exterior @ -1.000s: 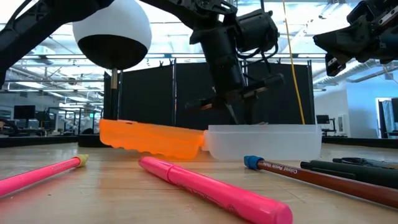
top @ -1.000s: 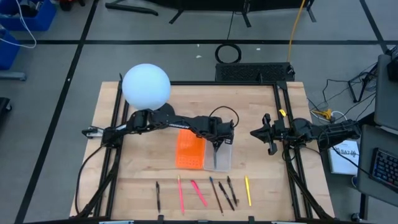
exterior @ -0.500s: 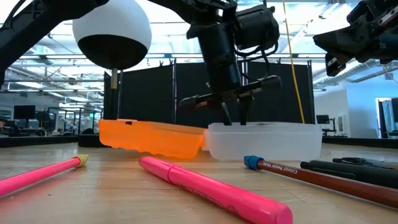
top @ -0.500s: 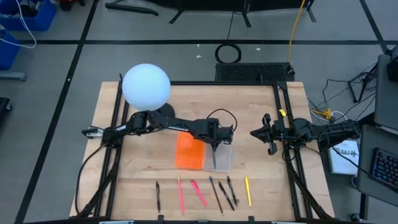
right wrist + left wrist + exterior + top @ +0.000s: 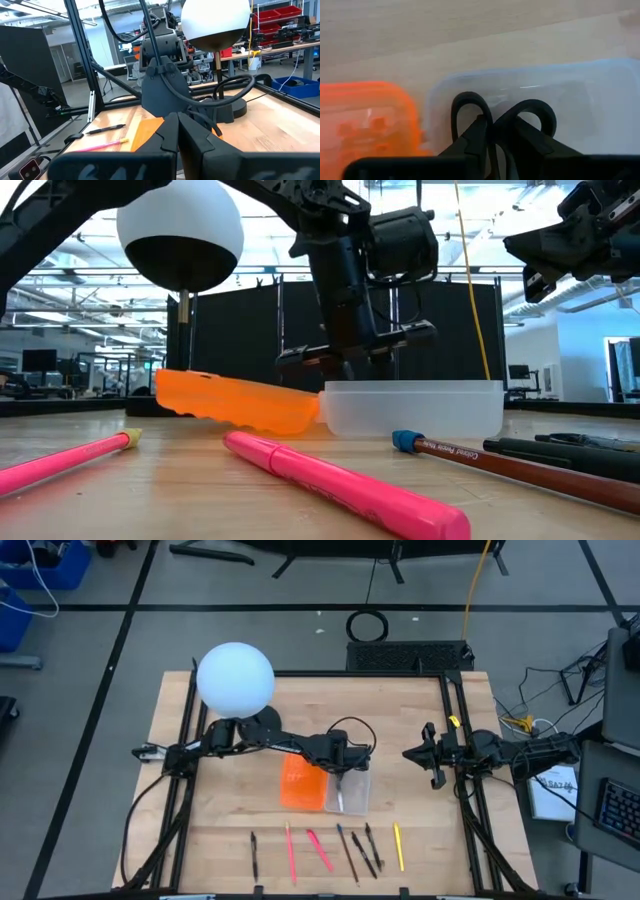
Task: Pick & place school supplies into a supply box
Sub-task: Put the black scissors into the transparent bin, then adjust the orange bin
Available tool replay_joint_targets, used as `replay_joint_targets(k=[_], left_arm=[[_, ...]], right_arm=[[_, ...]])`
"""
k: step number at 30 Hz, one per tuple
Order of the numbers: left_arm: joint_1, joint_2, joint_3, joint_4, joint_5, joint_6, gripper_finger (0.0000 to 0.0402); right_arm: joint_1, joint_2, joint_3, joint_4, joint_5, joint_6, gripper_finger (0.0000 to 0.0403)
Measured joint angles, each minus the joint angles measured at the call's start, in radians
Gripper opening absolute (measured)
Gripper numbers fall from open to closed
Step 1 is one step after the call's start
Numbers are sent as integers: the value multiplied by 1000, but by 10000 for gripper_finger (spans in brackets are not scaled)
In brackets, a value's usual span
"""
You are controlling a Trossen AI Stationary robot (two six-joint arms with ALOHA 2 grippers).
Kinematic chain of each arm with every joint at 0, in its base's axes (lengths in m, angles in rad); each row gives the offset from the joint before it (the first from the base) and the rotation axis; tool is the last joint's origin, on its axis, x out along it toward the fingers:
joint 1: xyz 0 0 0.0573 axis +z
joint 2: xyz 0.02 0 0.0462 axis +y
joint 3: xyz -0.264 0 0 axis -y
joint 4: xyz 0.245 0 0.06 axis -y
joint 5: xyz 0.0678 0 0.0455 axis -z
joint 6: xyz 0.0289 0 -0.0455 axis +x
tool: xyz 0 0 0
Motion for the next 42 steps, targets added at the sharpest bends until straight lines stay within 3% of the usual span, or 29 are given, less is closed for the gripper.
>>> replay_joint_targets(k=[8, 11, 15, 20, 24, 29, 34, 42], left_arm=[[-17, -28, -3, 39, -21, 41, 232], [-22, -45, -4, 36, -22, 42, 257], [-29, -82, -3, 38, -44, 66, 262], [-32, -114, -2, 47, -91, 91, 248], [-34, -162, -2, 41, -47, 206, 225], [-94, -229, -1, -76, 17, 312, 139], [-180, -260, 0, -313, -38, 184, 16], [-286, -228, -61, -380, -48, -40, 5]], right_arm=[[0, 0, 0, 0, 0, 0, 0], [0, 0, 0, 0, 0, 0, 0], [0, 1, 0, -1, 0, 0, 0], [0, 3, 0, 1, 0, 0, 0], [0, 5, 0, 0, 0, 0, 0], [0, 6, 0, -11, 0, 0, 0], [0, 7, 0, -14, 0, 0, 0], [0, 9, 0, -18, 0, 50, 0]])
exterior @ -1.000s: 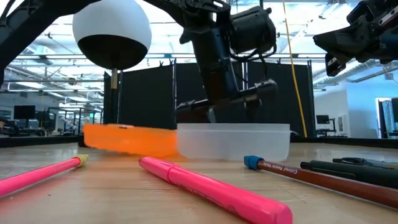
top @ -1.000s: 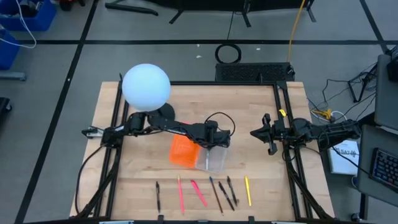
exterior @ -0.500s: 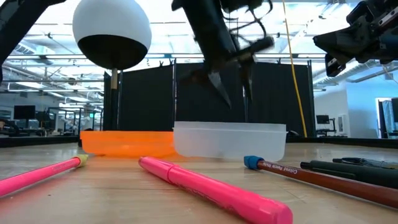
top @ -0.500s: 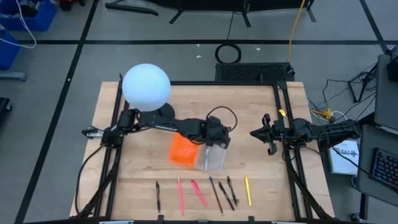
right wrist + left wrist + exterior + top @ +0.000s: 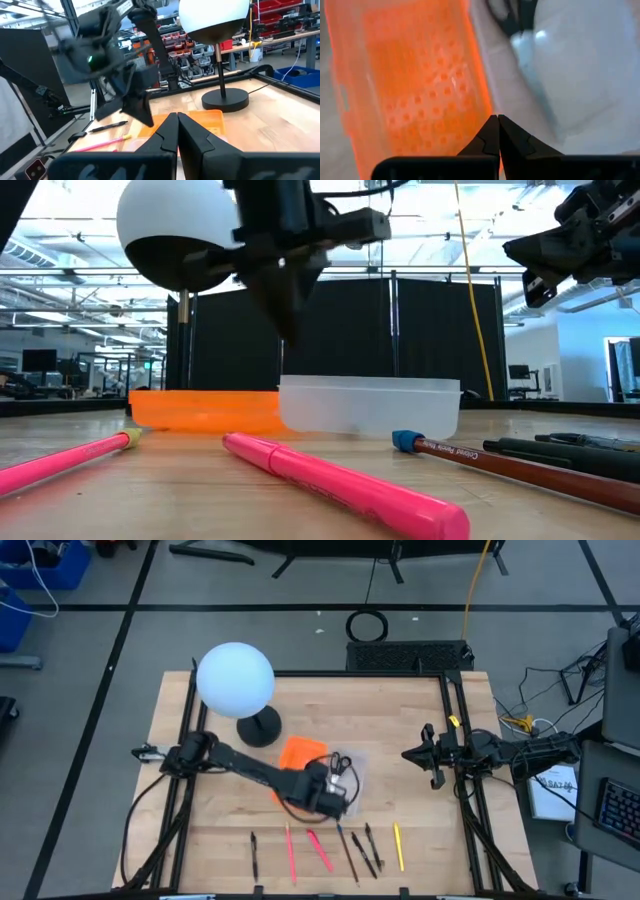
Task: Pick & place school supplies into a supply box
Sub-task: Adjust the orange bin
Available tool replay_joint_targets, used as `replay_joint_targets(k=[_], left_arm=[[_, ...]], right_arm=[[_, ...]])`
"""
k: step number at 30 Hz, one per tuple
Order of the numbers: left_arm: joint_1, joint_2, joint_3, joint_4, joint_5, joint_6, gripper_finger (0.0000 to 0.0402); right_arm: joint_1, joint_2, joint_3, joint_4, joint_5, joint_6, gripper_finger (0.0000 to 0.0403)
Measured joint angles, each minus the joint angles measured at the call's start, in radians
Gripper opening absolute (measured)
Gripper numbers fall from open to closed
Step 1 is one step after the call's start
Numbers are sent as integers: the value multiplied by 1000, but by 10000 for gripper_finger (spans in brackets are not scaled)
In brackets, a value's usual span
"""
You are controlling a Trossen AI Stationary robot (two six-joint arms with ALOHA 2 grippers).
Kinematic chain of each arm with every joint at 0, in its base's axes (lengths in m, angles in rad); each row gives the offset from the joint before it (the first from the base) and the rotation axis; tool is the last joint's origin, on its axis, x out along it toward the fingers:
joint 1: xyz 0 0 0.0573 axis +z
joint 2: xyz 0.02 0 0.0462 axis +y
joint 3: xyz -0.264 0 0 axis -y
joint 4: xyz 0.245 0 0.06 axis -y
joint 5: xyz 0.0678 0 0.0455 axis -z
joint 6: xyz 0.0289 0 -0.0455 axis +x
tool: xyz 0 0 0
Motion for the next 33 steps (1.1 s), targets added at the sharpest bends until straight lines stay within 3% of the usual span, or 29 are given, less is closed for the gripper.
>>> replay_joint_targets(k=[5, 11, 24, 33], left_arm=[[-41, 2, -43, -2, -65, -117, 7], [-50, 2, -108, 30, -53, -192, 8], [-40, 2, -152, 366, -53, -31, 6], [-41, 2, -176, 389, -53, -5, 9]], right_arm=[[0, 0, 0, 0, 0, 2, 0], [0, 0, 0, 0, 0, 2, 0], [0, 0, 0, 0, 2, 2, 0], [0, 0, 0, -1, 2, 2, 0]])
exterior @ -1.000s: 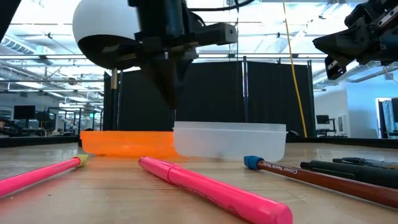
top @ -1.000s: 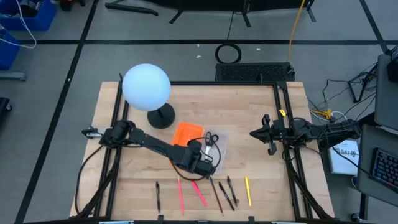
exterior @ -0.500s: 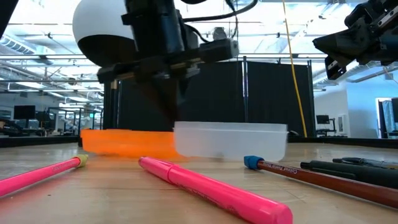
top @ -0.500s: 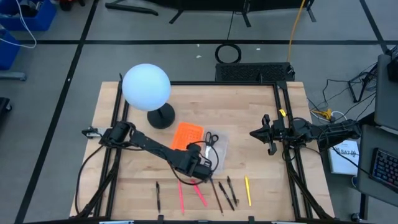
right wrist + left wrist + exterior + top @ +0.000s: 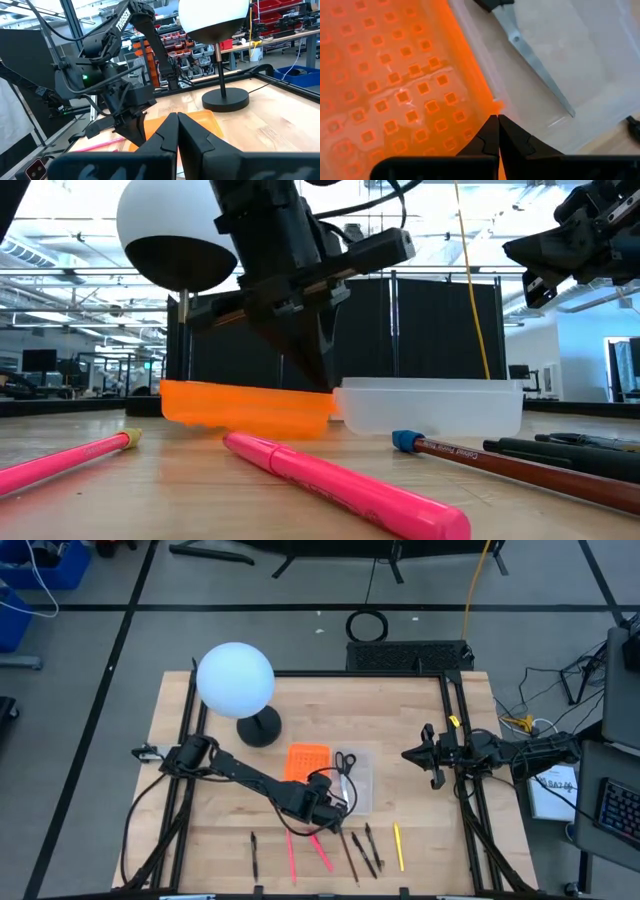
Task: Pick & place school supplies into a supply box
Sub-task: Adjust the orange bin, then put the yellow pen into the transparent bin
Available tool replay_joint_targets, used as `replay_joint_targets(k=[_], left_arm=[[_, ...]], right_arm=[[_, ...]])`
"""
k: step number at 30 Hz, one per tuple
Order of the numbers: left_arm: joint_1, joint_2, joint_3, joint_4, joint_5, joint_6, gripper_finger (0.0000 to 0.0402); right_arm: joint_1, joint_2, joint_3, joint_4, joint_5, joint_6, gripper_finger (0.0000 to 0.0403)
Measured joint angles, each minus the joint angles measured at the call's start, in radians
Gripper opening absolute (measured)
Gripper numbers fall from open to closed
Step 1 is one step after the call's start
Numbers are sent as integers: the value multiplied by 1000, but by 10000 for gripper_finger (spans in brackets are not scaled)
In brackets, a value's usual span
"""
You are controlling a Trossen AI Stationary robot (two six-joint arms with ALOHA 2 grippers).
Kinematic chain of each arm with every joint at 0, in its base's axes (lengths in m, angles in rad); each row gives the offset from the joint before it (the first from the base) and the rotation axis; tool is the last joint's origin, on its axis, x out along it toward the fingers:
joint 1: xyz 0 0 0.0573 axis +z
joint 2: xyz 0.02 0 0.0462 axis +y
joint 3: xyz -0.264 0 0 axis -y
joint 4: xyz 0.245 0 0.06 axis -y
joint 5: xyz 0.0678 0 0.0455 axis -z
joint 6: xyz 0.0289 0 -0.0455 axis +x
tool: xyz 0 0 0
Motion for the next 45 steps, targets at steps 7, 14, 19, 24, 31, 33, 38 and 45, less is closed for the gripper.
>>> replay_joint_targets(k=[7, 14, 19, 24, 31, 33, 38, 45], left_arm=[[0, -10, 0, -2, -3, 50, 5], [-28, -198, 0, -25, -220, 216, 4], [-124, -387, 1, -6, -489, 449, 9], [-167, -553, 1, -329, -575, 307, 5], [-219, -658, -101, -289, -552, 697, 3], [-212, -705, -149, -204, -530, 854, 3], [-130, -851, -333, 21, -361, 1192, 3], [138, -1145, -762, 596, 99, 1468, 3]], right_arm=[[0, 0, 0, 0, 0, 0, 0], [0, 0, 0, -36, -1, 0, 0], [0, 0, 0, -49, 0, -59, 0], [0, 0, 0, -49, 1, -70, 0], [0, 0, 0, -45, -11, -192, 0], [0, 0, 0, -30, -30, -218, 0], [0, 0, 0, -23, -54, -221, 0], [-3, 0, 0, -9, -47, -217, 0]])
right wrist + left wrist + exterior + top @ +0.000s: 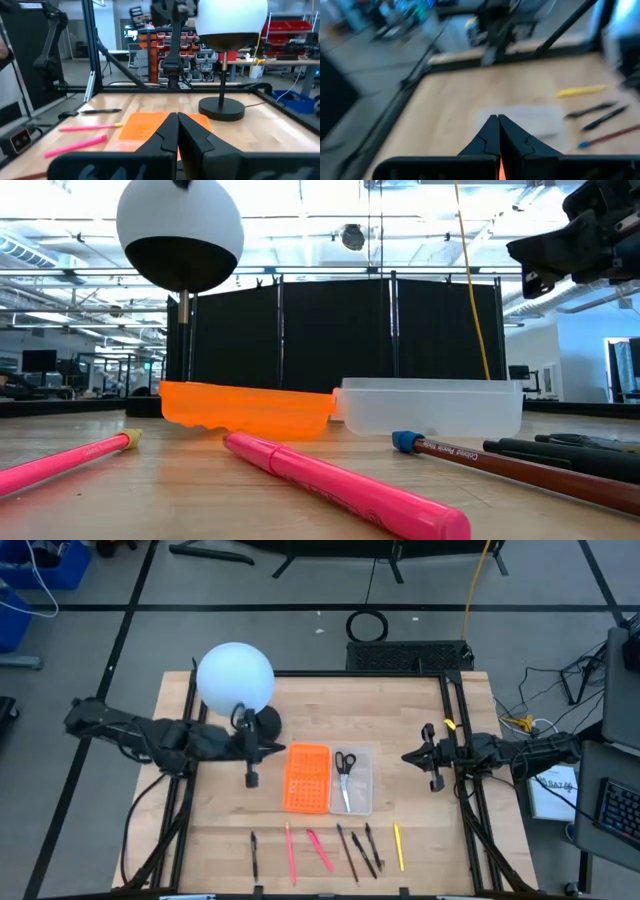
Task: Pick & place school supplies into a supply box
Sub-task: Put the yellow pen into the transparent bin
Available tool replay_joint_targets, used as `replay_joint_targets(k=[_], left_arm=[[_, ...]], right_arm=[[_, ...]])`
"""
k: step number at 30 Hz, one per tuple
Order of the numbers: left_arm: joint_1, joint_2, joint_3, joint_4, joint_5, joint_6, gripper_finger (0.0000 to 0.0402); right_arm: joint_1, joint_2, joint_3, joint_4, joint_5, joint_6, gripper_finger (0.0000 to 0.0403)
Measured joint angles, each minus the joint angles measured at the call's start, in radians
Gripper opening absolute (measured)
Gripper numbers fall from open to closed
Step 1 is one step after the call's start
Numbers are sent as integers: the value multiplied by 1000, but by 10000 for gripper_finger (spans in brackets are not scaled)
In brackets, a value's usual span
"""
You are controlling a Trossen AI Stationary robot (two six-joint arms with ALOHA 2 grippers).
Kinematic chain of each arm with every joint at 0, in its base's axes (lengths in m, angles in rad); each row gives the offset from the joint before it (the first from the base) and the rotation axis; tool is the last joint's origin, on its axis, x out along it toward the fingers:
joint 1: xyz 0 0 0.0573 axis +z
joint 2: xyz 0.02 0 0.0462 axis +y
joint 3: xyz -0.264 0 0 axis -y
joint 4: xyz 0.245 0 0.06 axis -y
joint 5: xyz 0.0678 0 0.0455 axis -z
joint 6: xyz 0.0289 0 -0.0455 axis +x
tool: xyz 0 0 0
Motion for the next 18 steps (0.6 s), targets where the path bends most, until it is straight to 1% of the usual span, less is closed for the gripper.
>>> replay_joint_targets(k=[2, 4, 9, 12, 16, 18], left_arm=[[50, -70, -106, 133, 117, 1, 3], [67, -136, -181, 180, 169, -9, 2], [71, -251, -308, 179, 174, -14, 2], [79, -292, -366, 216, 180, 8, 2], [88, -350, -426, 232, 230, 24, 3], [85, -387, -452, 221, 243, 36, 3]], right_arm=[[0, 0, 0, 5, 0, -34, 0], [0, 0, 0, 11, 0, -69, 0], [0, 0, 0, 13, 0, -86, 0], [0, 0, 0, 25, 0, -138, 0], [0, 0, 0, 113, 0, -204, 0], [0, 0, 0, 162, 0, -204, 0]])
